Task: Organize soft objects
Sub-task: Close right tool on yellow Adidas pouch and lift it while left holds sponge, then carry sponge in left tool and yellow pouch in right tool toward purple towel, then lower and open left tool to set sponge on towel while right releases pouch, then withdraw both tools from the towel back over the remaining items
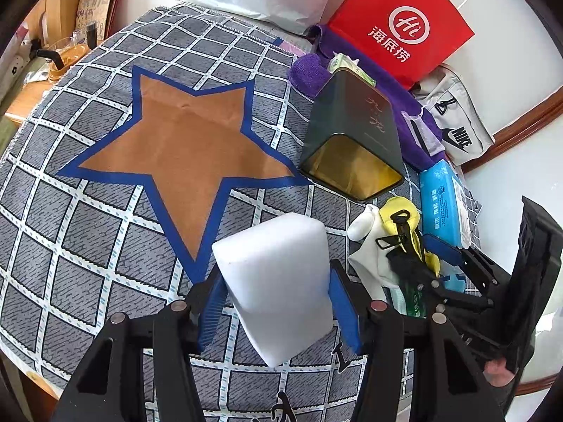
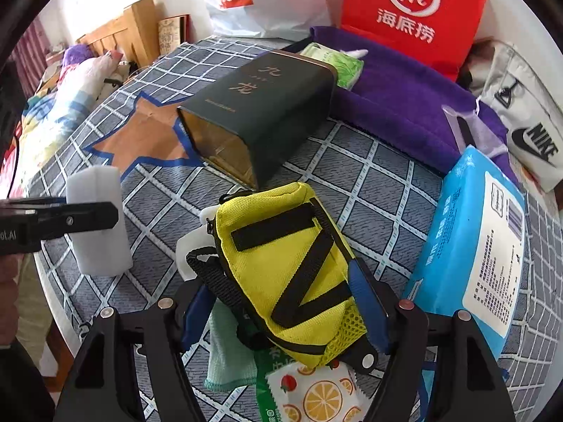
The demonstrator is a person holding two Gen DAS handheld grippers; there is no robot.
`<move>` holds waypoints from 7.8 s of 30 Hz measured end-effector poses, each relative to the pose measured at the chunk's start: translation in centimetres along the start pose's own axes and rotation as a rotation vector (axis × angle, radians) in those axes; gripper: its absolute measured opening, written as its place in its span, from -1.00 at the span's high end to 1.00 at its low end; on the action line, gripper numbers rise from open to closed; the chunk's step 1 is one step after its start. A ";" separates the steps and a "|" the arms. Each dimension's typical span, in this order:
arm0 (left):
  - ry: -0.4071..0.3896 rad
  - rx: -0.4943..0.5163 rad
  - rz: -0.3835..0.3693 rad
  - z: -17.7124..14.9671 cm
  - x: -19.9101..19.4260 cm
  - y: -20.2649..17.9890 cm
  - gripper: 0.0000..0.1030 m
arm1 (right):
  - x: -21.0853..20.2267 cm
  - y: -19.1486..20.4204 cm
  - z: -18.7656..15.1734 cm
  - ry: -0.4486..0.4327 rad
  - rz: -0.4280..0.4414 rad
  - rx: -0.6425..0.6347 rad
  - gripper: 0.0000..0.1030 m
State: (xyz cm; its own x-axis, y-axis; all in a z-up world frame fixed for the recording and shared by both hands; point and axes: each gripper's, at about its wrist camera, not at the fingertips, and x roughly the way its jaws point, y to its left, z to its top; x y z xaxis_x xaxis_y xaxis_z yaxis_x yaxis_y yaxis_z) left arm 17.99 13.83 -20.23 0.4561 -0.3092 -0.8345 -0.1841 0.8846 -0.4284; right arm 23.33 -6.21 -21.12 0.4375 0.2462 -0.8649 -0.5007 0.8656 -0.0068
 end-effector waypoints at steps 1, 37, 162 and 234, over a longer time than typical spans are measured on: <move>0.001 -0.002 -0.004 0.0 0.0 0.1 -0.04 | 0.0 -0.3 0.1 0.000 0.013 0.016 -0.25; 0.021 0.071 0.088 -2.6 -0.1 -3.4 -0.04 | -12.7 -11.1 -10.5 -0.222 0.116 0.394 0.85; -0.025 0.174 0.006 21.5 8.0 -15.2 -0.02 | -1.4 -22.2 12.5 -0.273 0.107 0.388 0.84; -0.094 0.145 0.018 6.5 -3.5 -11.2 -0.41 | -10.5 -13.6 -2.0 -0.250 -0.057 0.398 -0.23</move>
State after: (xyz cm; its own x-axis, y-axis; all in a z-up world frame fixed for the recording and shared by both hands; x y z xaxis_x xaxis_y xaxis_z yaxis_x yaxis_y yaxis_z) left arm 24.10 7.27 -10.23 0.5343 -0.2646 -0.8028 -0.0691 0.9329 -0.3535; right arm 24.05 -21.44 -12.97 0.6472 0.2483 -0.7207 -0.1663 0.9687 0.1843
